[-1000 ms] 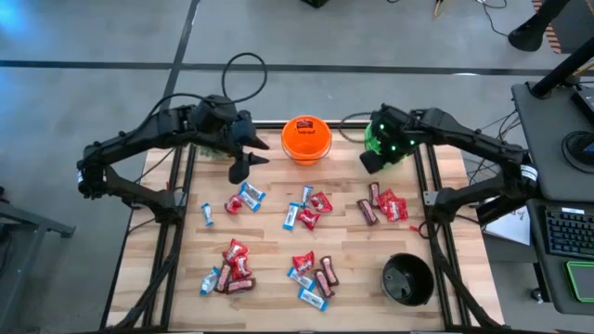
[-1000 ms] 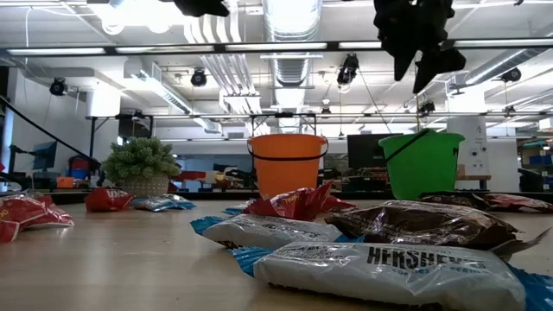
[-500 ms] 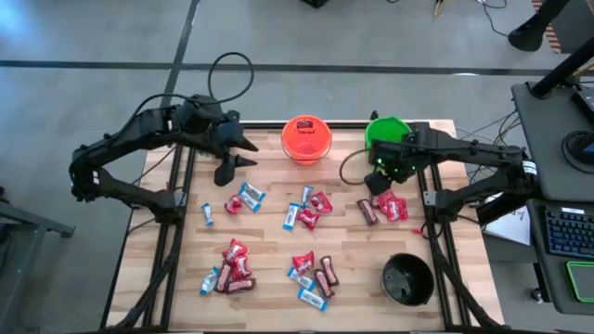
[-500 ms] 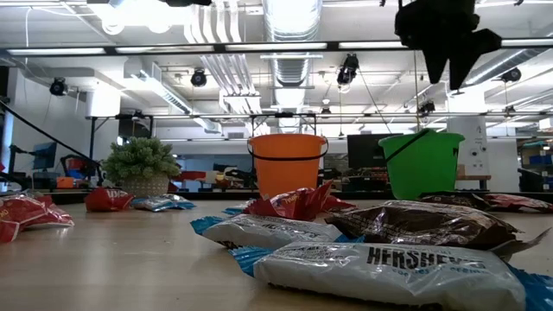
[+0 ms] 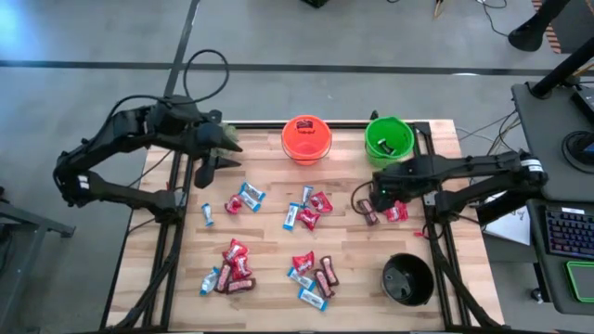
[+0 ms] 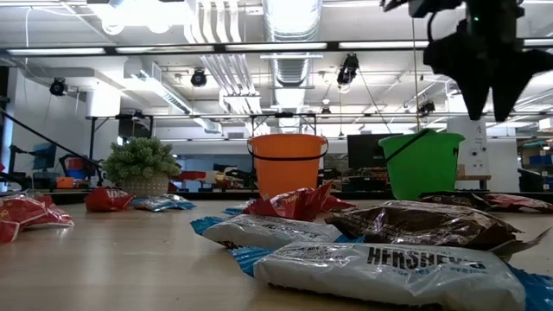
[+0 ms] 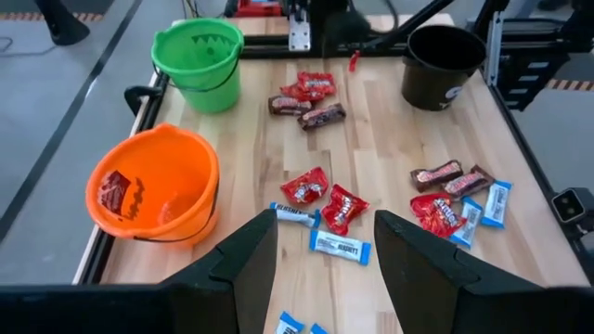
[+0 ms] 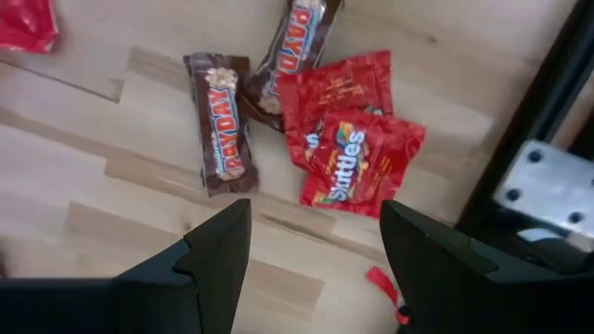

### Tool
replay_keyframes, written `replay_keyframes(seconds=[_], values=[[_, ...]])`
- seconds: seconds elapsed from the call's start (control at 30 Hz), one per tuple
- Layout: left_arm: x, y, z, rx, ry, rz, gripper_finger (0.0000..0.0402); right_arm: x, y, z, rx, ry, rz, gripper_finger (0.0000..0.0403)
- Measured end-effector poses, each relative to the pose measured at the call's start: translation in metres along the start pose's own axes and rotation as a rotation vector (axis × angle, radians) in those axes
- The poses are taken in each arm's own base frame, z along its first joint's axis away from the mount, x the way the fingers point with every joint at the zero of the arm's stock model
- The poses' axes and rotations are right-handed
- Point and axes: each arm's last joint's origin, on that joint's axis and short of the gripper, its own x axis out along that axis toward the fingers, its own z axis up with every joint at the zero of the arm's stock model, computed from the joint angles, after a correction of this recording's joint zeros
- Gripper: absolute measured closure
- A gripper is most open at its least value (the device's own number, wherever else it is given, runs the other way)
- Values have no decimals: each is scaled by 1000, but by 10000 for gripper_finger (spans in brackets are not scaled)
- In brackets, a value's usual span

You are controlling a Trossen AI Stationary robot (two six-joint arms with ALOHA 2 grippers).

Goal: Organize candy in baskets
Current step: Put the red chocolate into the black bucket

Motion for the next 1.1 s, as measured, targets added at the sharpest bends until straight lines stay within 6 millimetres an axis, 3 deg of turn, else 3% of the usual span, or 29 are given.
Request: replay_keyframes(seconds=[0.37,0.8,1.1], values=[[-10,-3,-2,-10,-27,6,237,30,-30,-16,153,-10,33,172],[-8,-2,-1,-42,-20,5,237,69,-38,-21,203,-11,51,172],[-8,-2,-1,-49,-22,0,237,83,-39,-22,206,-17,69,172]])
